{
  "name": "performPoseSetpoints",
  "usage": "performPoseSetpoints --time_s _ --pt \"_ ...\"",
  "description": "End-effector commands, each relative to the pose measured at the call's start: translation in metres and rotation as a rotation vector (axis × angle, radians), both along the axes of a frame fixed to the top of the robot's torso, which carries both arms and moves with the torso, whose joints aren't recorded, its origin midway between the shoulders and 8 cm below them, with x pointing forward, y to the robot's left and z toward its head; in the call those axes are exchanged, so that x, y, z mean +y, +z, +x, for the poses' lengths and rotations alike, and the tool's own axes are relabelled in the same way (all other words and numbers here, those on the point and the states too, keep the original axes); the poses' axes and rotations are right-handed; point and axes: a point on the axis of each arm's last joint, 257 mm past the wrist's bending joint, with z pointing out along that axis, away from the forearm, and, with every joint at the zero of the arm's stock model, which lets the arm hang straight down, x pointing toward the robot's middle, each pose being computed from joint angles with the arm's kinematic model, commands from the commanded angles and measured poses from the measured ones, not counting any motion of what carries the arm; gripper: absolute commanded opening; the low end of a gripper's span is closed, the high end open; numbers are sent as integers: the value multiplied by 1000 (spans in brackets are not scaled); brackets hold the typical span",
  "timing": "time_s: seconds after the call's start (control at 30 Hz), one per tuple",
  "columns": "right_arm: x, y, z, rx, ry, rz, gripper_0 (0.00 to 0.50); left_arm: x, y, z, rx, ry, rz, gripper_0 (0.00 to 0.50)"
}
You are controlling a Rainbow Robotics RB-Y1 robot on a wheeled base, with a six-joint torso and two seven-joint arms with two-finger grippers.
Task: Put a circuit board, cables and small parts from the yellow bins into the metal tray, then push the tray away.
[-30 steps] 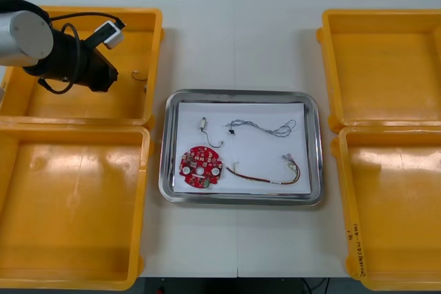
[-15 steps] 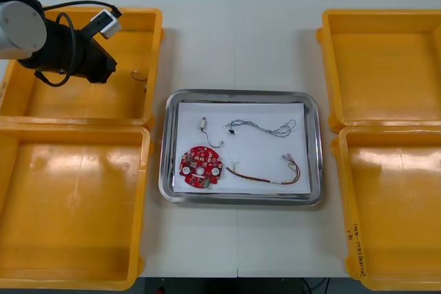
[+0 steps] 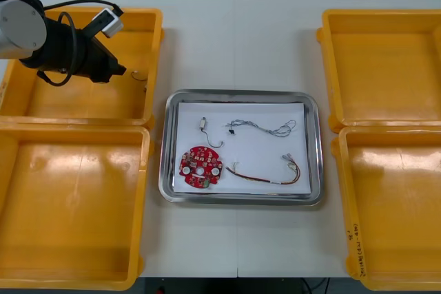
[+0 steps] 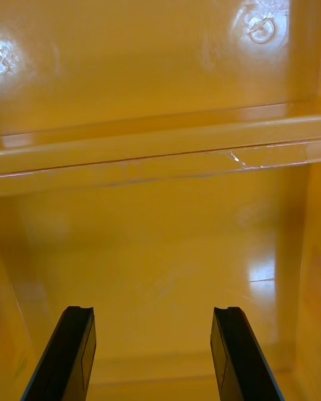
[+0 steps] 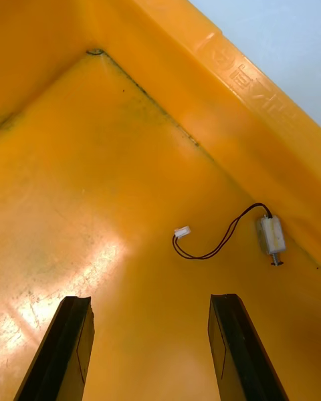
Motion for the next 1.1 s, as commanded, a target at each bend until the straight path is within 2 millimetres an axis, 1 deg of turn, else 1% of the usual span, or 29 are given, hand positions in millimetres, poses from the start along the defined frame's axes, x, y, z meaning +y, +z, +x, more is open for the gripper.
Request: performPoseSetpoints --time_s 0.03,0.17,0.33,0.53,0.57,0.9,1.03,1.1 --pt "-16 19 -1 -48 26 -79 500 -27 34 14 -138 -137 109 500" --pt "-14 23 0 -64 37 -91 500 -38 27 15 -144 -151 114 500" --pt "-10 24 1 -69 51 -91 500 -44 18 13 -129 -161 117 500" --pt "-7 26 5 -88 72 -86 500 -47 6 15 -120 -155 112 500" --pt "-7 26 5 -90 73 -87 500 -45 4 17 -122 -147 113 500" --pt "-3 27 7 -101 97 -87 500 -51 -5 25 -131 -134 104 500" --pt "-3 27 7 -101 108 -89 500 -54 -12 26 -130 -131 100 500" --pt "-3 27 7 -101 111 -90 500 -57 -12 28 -138 -133 100 500"
